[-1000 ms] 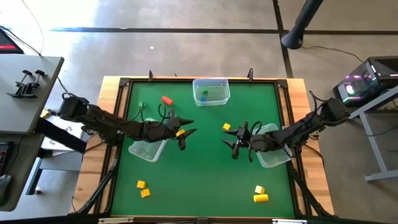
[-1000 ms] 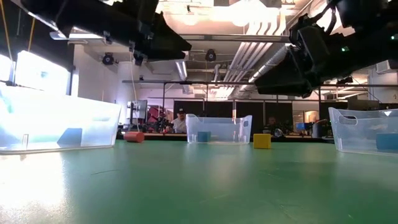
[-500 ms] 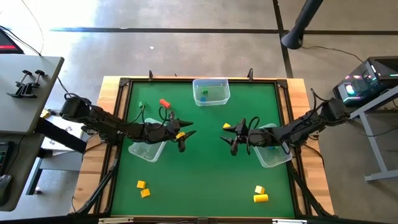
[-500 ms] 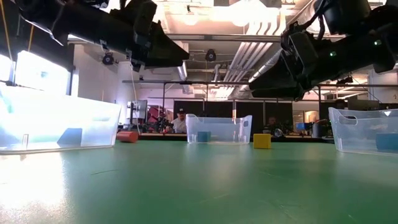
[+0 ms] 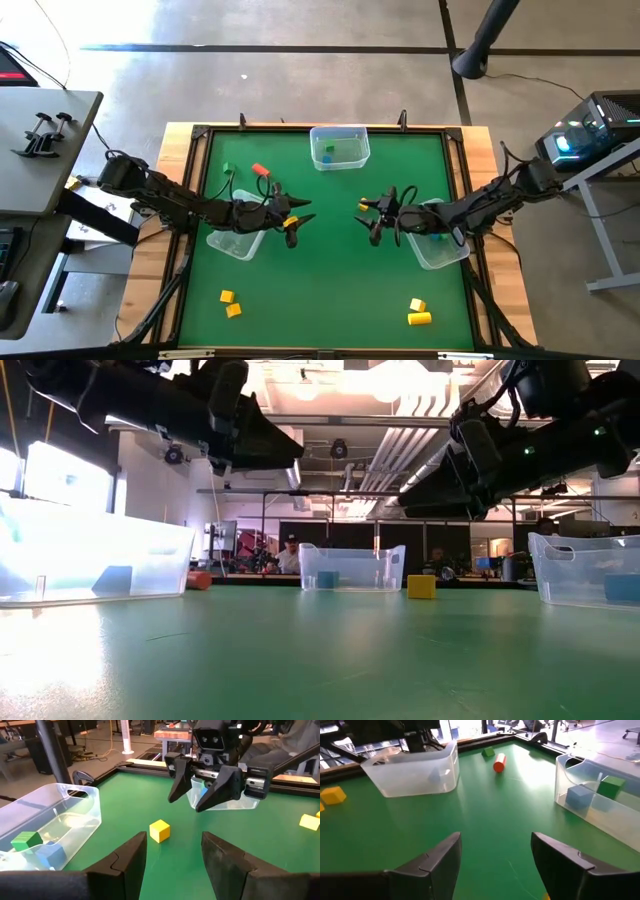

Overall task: Sort blocks by size
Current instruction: Put the yellow cube block into the top transparent bin

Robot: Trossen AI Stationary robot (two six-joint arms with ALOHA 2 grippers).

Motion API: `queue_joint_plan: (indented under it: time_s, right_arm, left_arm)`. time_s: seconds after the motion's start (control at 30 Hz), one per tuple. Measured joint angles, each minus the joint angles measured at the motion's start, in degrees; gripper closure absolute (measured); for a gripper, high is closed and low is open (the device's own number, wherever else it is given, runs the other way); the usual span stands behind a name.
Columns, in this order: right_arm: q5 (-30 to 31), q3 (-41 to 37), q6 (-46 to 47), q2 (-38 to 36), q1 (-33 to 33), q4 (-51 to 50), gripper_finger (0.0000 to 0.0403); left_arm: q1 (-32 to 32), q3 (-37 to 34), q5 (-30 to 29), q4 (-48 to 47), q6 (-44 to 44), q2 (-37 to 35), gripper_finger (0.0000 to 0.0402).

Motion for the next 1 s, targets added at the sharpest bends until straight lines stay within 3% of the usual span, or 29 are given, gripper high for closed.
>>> queue_joint_plan:
  time_s: [0.17, 0.43, 0.53, 0.7, 0.87, 1.0]
  right_arm:
    - [-0.1, 5.1, -3.2, 0.0, -2.3, -11.1, 0.0138]
    - [-6.8, 21.9, -2.3, 0.0, -8.5, -53.9, 0.0107]
    - [-10.7, 25.3, -2.9, -0.1, -10.2, -62.7, 0.0107]
    - [-16.6, 22.0, -6.9, -0.1, -12.3, -56.6, 0.0107]
    - [-13.9, 16.1, -4.7, -0.1, -14.2, -47.6, 0.0107]
    - [-15.2, 12.7, -3.7, 0.0, -15.1, -41.8, 0.0107]
  left_arm:
    - [0.1, 0.0, 0.0, 0.3, 0.4, 0.0, 0.0229]
    - [0.1, 0.0, 0.0, 0.3, -0.7, 0.0, 0.0229]
    - [0.1, 0.0, 0.0, 0.3, -0.4, 0.0, 0.0229]
    - [0.1, 0.0, 0.0, 0.3, -0.4, 0.0, 0.0229]
    - [-0.3, 0.0, 0.1, 0.4, -0.4, 0.8, 0.0229]
    - [-0.2, 0.0, 0.1, 0.3, -0.5, 1.7, 0.0229]
